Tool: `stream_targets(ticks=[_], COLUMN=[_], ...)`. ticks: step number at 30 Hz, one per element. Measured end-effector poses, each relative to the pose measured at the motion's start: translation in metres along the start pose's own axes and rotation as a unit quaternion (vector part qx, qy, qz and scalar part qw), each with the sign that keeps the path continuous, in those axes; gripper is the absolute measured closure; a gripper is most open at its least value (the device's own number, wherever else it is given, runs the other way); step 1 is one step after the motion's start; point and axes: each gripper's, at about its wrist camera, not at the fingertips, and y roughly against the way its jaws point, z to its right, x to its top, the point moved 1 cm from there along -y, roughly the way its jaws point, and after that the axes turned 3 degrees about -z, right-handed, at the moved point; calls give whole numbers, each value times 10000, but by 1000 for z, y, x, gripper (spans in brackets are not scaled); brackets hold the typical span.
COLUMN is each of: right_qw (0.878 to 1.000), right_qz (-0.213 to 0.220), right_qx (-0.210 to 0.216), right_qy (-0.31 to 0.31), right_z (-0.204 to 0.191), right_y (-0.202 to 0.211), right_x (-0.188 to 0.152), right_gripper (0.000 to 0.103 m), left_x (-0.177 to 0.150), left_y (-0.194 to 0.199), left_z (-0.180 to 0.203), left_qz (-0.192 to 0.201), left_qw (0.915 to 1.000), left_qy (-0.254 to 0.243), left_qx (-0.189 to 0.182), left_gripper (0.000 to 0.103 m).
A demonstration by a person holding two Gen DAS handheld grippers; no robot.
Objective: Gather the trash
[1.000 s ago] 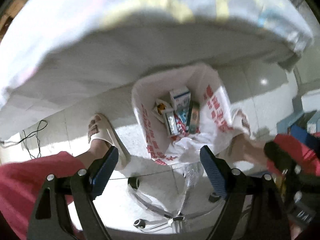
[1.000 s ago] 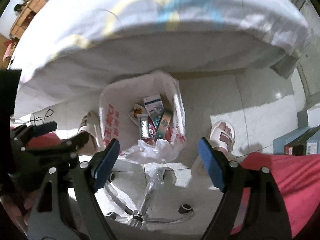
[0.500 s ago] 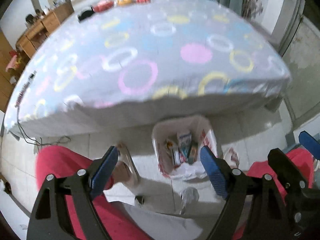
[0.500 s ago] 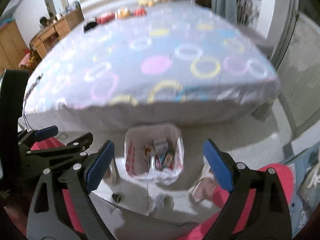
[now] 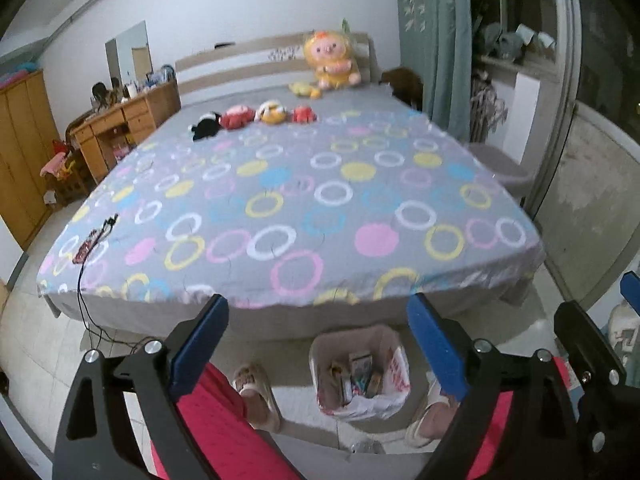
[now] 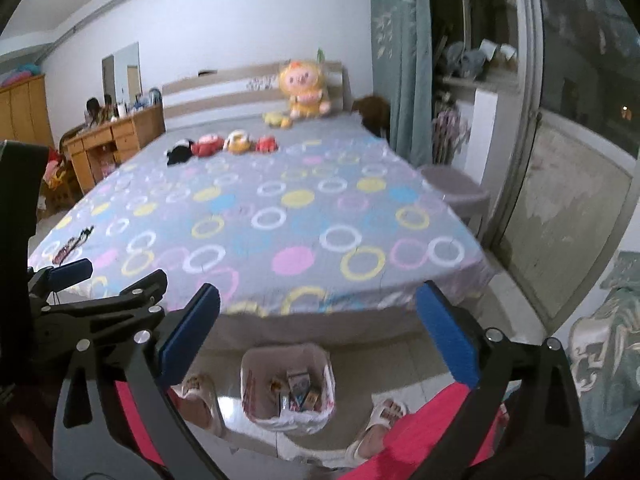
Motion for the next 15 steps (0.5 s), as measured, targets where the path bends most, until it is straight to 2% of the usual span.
stream_targets(ticks=[3, 10, 15], right_qw=[9997, 9990, 9988], right_qz=[225, 437, 479], right_qx=[-77, -67, -63], right_qy=[16, 10, -9], right_z=[-1, -2, -1], right_y=[20, 49, 57], right_x=[5, 7, 9], right_gripper=[7, 7, 7], left_x=[2, 1, 1], left_y=[16, 44, 50], left_z=[-1, -6, -11], left_qz=[161, 324, 309], left_qw=[9999, 9993, 9993], left_qy=[14, 109, 205], left_qx=[59, 177, 75], left_gripper=[13, 10, 10])
